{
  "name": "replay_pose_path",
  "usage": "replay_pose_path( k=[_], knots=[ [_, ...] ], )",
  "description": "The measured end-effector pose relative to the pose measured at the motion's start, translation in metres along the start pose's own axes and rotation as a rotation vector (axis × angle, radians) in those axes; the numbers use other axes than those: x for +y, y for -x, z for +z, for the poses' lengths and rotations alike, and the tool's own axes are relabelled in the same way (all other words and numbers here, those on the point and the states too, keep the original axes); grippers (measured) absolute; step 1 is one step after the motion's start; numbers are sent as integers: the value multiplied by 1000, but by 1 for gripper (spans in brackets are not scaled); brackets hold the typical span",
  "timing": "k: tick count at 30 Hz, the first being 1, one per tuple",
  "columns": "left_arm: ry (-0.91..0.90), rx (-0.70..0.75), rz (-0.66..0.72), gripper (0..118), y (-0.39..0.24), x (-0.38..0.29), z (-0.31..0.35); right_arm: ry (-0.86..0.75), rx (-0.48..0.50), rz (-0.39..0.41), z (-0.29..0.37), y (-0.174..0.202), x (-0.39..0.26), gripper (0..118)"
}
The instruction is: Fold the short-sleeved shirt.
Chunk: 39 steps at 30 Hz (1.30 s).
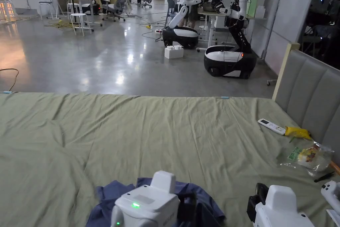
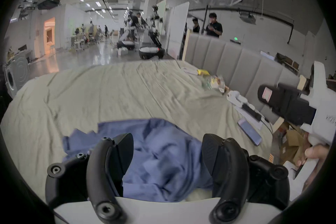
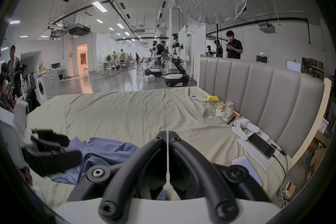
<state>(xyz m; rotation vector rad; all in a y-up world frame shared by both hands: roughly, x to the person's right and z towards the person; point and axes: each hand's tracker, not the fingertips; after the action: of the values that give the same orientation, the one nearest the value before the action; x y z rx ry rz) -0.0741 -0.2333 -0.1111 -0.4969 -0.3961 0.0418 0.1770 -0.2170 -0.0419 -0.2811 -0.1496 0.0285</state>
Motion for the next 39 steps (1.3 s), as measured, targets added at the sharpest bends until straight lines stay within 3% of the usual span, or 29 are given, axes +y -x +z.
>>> replay_pose_path(
  k=[8, 10, 12, 15, 25, 30, 36, 38, 39],
  knots=[
    [-199, 268, 60, 73, 74, 24, 66, -82, 50, 29, 2, 25, 22, 2],
    [-244, 342, 80, 52, 92, 22, 83, -102, 57, 40, 2, 32, 25, 2],
    [-281, 399, 88, 15, 104, 19, 97, -122, 62, 45, 2, 38, 27, 2],
    [-301, 482, 60, 5, 117, 14, 113, -137, 72, 44, 0, 48, 30, 2],
    [-172, 491, 140, 0, 148, -13, 117, -140, 104, 55, -4, 65, 31, 2],
    [22, 381, 208, 0, 166, -28, 94, -126, 104, 69, -6, 63, 28, 2],
    [246, 379, 266, 0, 173, -53, 58, -96, 92, 76, -8, 55, 21, 2],
    [355, 375, 259, 9, 175, -63, 44, -84, 85, 78, -9, 53, 17, 2],
    [376, 398, 260, 26, 175, -68, 38, -77, 84, 78, -9, 52, 14, 2]
  ],
)
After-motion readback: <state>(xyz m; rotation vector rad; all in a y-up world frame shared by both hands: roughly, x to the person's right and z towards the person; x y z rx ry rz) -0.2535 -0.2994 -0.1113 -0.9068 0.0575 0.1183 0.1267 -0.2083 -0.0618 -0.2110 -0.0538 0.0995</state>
